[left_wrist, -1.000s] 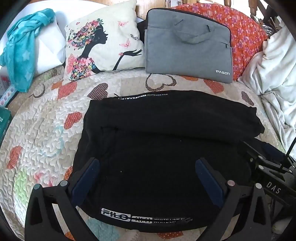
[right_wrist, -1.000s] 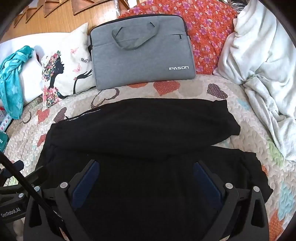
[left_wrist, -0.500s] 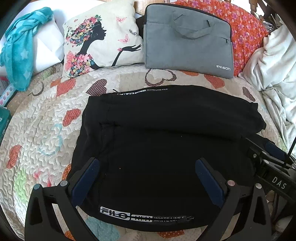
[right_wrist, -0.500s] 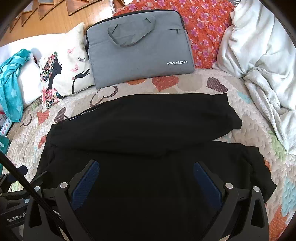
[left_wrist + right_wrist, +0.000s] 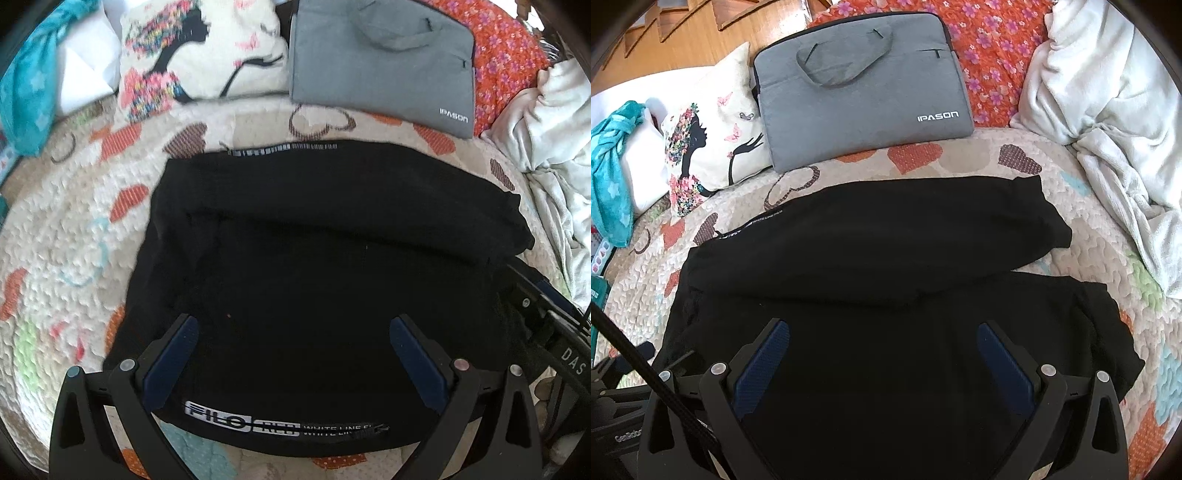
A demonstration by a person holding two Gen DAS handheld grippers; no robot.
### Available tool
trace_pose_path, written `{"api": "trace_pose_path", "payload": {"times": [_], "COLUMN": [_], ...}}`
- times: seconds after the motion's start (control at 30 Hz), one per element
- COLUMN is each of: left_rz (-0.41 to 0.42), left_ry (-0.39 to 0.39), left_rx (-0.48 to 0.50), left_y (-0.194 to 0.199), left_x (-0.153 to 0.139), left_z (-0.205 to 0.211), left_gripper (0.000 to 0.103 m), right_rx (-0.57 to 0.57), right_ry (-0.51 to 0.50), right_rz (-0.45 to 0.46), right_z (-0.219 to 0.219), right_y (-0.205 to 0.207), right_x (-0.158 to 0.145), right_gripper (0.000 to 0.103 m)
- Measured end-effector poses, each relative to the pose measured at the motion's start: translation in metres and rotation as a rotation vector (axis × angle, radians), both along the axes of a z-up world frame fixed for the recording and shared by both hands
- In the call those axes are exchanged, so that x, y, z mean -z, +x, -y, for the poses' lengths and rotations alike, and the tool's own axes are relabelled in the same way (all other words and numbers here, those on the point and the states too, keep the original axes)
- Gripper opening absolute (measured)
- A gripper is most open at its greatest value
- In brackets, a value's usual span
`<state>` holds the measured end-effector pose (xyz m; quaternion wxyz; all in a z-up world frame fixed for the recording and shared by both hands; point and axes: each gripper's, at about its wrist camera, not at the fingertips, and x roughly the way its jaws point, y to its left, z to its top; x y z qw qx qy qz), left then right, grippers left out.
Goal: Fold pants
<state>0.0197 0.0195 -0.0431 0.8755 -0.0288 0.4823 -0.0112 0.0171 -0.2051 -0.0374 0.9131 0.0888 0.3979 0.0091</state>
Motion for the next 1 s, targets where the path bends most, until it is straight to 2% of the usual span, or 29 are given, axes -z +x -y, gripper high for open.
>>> {"api": "trace_pose_path", "payload": {"times": [0.07,0.17,0.33,0.43,0.57,0.77,0.83,0.93,1.0], "left_rz": [-0.028,-0.063,-0.136,-0.134,-0.168,-0.141,-0.124,-0.049,0.01], "left_ry": [0.0,0.045,0.056,0.044,-0.012,0.017,-0.002,-0.079,-0.113], "left_rx": [0.003,0.013,0.03,0.027,0.027,0.066,0.081,0.107,0.111], "left_y": [0.002,0.003,0.003,-0.001,-0.005,-0.017,-0.023,-0.039,-0.048], "left_x": [0.006,0.017,0.038,0.04,0.045,0.043,0.038,0.017,0.001], "left_z": [0.0,0.006,0.011,0.011,0.003,0.005,0.007,0.002,-0.004], "left_gripper": [0.103,0.103,0.103,0.103,0.103,0.103,0.102,0.083,0.082], "right_rx": [0.005,0.017,0.03,0.033,0.062,0.109,0.114,0.111,0.082], "right_ry": [-0.019,-0.05,0.006,0.031,0.025,0.071,0.074,0.101,0.178], "right_rz": [0.001,0.001,-0.03,-0.038,-0.007,0.033,0.049,0.093,0.119], "right_z": [0.0,0.001,0.011,0.016,0.025,0.036,0.036,0.038,0.044], "right_y": [0.0,0.001,0.002,0.003,0.0,-0.007,-0.012,-0.027,-0.036], "right_x": [-0.001,-0.003,-0.001,0.0,-0.004,-0.009,-0.011,-0.021,-0.027], "right_gripper": [0.103,0.103,0.103,0.103,0.099,0.099,0.099,0.096,0.096]}}
